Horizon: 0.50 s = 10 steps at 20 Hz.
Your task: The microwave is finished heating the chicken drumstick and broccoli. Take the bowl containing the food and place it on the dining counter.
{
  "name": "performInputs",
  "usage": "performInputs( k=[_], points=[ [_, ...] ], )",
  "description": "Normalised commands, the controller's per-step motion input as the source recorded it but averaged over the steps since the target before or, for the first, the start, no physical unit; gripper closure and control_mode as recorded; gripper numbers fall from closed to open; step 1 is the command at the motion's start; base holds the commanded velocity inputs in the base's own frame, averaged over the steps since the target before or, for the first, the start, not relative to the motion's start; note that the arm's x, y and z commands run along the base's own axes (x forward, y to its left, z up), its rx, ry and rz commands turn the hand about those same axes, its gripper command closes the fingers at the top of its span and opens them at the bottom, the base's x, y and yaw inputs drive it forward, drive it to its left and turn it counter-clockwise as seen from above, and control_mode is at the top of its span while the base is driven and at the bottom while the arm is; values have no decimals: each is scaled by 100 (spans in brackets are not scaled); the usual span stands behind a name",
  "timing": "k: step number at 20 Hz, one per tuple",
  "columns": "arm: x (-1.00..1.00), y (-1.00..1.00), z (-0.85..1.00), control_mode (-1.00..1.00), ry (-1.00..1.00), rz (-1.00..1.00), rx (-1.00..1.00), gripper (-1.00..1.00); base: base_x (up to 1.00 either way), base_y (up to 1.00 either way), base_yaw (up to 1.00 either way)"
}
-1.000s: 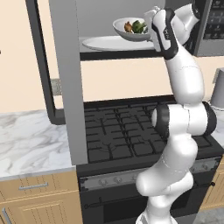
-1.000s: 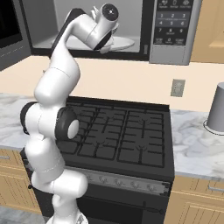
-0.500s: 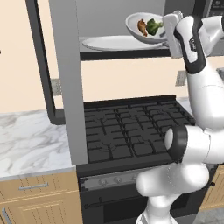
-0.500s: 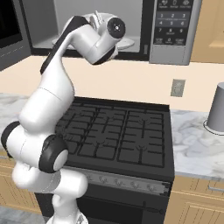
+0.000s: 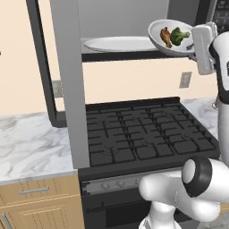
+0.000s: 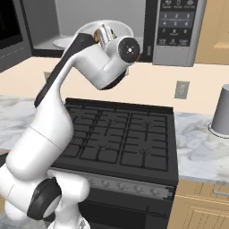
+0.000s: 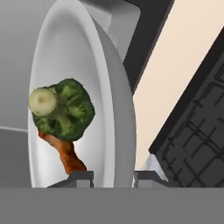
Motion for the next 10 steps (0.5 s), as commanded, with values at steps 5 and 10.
performInputs(
  k=[5, 10],
  points=[
    [-100, -4, -30, -100, 5, 11, -3, 100, 0, 0, 0],
    [-100, 0, -85, -100, 14, 10, -12, 100, 0, 0, 0]
  ],
)
